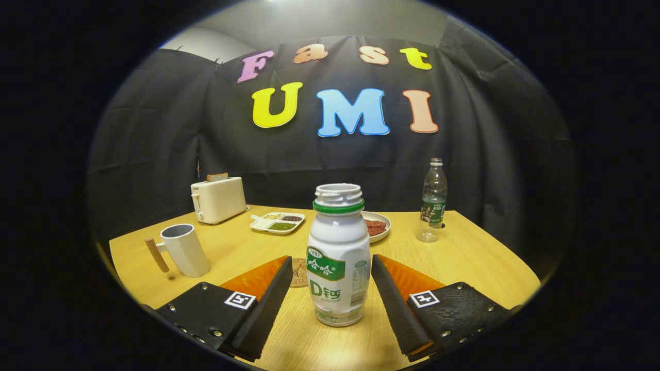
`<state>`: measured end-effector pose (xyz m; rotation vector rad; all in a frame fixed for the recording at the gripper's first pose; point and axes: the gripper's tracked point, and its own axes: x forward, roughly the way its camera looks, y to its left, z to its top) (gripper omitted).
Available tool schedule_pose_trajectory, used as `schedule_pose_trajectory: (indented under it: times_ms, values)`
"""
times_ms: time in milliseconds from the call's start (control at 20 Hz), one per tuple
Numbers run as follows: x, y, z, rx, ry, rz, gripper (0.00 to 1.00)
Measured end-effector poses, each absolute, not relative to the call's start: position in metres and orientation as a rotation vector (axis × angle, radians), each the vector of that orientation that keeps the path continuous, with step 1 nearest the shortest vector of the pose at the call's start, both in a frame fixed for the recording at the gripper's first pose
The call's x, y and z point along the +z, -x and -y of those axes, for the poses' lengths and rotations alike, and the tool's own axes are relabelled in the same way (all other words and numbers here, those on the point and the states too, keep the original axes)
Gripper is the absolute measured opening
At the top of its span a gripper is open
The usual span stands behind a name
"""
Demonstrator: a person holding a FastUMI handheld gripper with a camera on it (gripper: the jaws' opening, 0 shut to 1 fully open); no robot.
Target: Take the bottle from table, then pour the juice into the cup, finally place the bottle on the coaster
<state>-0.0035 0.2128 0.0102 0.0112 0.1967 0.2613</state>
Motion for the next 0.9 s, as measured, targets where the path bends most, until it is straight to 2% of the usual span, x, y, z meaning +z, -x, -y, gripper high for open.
schedule_pose_trajectory:
  times_ms: [300, 400, 700, 750, 900]
  values:
    - [-0.011, -0.002, -0.208, 0.233, -0.056, -0.249, 0.93]
    - [-0.015, -0.001, -0.206, 0.226, -0.058, -0.266, 0.77]
    - [-0.014, -0.002, -0.204, 0.212, -0.037, -0.257, 0.71]
    - [-0.014, -0.002, -0.204, 0.216, -0.034, -0.255, 0.65]
    - [-0.013, 0.000, -0.202, 0.208, -0.011, -0.252, 0.65]
